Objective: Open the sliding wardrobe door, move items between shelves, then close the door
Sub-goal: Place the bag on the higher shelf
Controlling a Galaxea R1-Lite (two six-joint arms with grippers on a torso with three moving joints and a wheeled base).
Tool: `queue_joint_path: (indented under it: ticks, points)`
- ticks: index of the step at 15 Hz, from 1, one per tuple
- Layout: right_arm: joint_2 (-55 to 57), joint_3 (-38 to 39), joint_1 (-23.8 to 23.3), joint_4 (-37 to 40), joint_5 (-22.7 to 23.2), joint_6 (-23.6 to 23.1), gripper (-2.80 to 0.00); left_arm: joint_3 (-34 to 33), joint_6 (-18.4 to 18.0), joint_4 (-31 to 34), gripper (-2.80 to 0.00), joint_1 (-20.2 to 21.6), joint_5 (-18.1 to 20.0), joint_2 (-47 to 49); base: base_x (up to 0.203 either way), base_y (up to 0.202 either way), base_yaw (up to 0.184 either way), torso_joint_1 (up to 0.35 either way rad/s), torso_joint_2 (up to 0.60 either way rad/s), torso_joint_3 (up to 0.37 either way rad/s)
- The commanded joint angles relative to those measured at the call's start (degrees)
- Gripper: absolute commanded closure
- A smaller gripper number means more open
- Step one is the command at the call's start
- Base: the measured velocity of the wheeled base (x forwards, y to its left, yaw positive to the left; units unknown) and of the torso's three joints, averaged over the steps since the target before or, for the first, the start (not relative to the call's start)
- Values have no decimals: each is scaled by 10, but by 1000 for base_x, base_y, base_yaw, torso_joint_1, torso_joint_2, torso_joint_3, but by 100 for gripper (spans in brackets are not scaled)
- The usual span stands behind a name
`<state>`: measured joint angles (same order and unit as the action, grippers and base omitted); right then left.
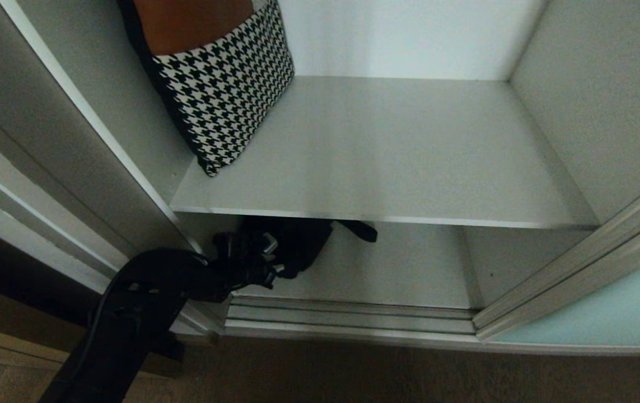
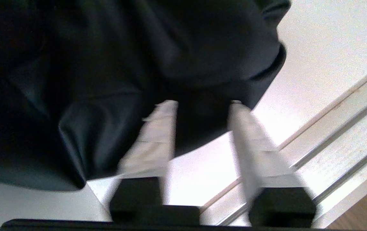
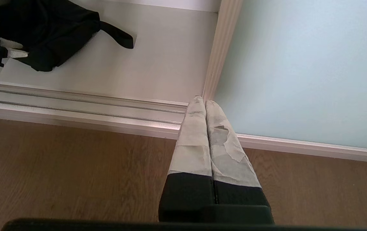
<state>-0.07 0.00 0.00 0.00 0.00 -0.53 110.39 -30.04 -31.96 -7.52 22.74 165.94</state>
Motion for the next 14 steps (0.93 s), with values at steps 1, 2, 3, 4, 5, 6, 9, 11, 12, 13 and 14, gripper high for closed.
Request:
queue_joint_path:
  ticks: [1, 2, 3, 4, 5, 6, 9, 11, 12, 13, 14]
  points:
    - [0, 0, 0, 0, 0, 0, 0, 2, -3, -3, -280, -1, 2, -4, 0, 0, 0, 0, 0, 0]
    - [0, 0, 0, 0, 0, 0, 0, 2, -5, -4, -280, 0, 2, -3, 0, 0, 0, 0, 0, 0]
    - [0, 1, 0, 0, 0, 0, 0, 2, -7, -2, -280, 0, 4, -3, 0, 0, 0, 0, 0, 0]
    - [0, 1, 0, 0, 0, 0, 0, 0, -8, -2, -280, 0, 12, -3, 0, 0, 0, 0, 0, 0]
    - [0, 0, 0, -1, 0, -1, 0, -4, -8, -1, -280, 0, 38, -5, 0, 0, 0, 0, 0, 0]
    - [0, 0, 0, 0, 0, 0, 0, -10, -7, 0, -280, 0, 69, -12, 0, 0, 0, 0, 0, 0]
    - [0, 0, 0, 0, 0, 0, 0, -25, -25, 15, -280, 0, 91, -25, 0, 0, 0, 0, 0, 0]
    - [0, 0, 0, 0, 0, 0, 0, -18, -35, 32, -280, 1, 90, -24, 0, 0, 0, 0, 0, 0]
    - [0, 0, 0, 0, 0, -1, 0, -18, -38, 34, -280, 1, 89, -23, 0, 0, 0, 0, 0, 0]
    - [0, 1, 0, 0, 0, -1, 0, -16, -37, 34, -280, 1, 88, -22, 0, 0, 0, 0, 0, 0]
    - [0, 0, 0, 0, 0, -1, 0, -14, -38, 34, -280, 2, 87, -21, 0, 0, 0, 0, 0, 0]
